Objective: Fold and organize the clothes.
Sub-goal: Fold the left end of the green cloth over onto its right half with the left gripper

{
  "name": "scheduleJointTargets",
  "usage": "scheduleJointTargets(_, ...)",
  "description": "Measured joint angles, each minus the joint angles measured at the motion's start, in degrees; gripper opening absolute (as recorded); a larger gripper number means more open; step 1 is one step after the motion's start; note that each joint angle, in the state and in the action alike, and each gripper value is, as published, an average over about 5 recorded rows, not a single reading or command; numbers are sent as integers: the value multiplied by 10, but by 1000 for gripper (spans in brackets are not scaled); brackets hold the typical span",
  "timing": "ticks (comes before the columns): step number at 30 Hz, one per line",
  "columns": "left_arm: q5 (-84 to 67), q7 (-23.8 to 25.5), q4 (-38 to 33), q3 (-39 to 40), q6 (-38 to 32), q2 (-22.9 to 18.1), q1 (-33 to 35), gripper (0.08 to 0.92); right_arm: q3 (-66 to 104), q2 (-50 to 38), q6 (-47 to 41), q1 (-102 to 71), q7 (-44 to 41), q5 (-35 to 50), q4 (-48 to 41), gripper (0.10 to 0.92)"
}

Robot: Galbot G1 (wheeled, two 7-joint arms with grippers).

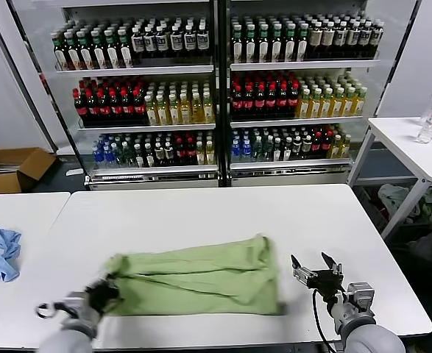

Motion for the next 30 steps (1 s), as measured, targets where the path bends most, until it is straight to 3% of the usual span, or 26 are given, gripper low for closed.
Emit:
scheduleJointTargets(6,-102,1,-24,-68,9,33,-1,93,-3,-2,5,3,-3,-4,-4,823)
scheduleJointTargets(11,-229,2,-81,-68,18,14,-1,93,-7,-4,10,4,-4,-6,-9,823)
scheduleJointTargets(17,-324,1,-120,-2,27,-40,-15,93,-6,-2,21,4,-3,-5,-13,823)
scheduleJointTargets(25,-355,-2,-113,108,39,-101,-56,93,-6,-2,30,9,-7,-5,-15,823)
scheduleJointTargets(30,-329,3,-81,170,45,-120,-87,189,-9,-1,32,14,-9,-5,-17,823)
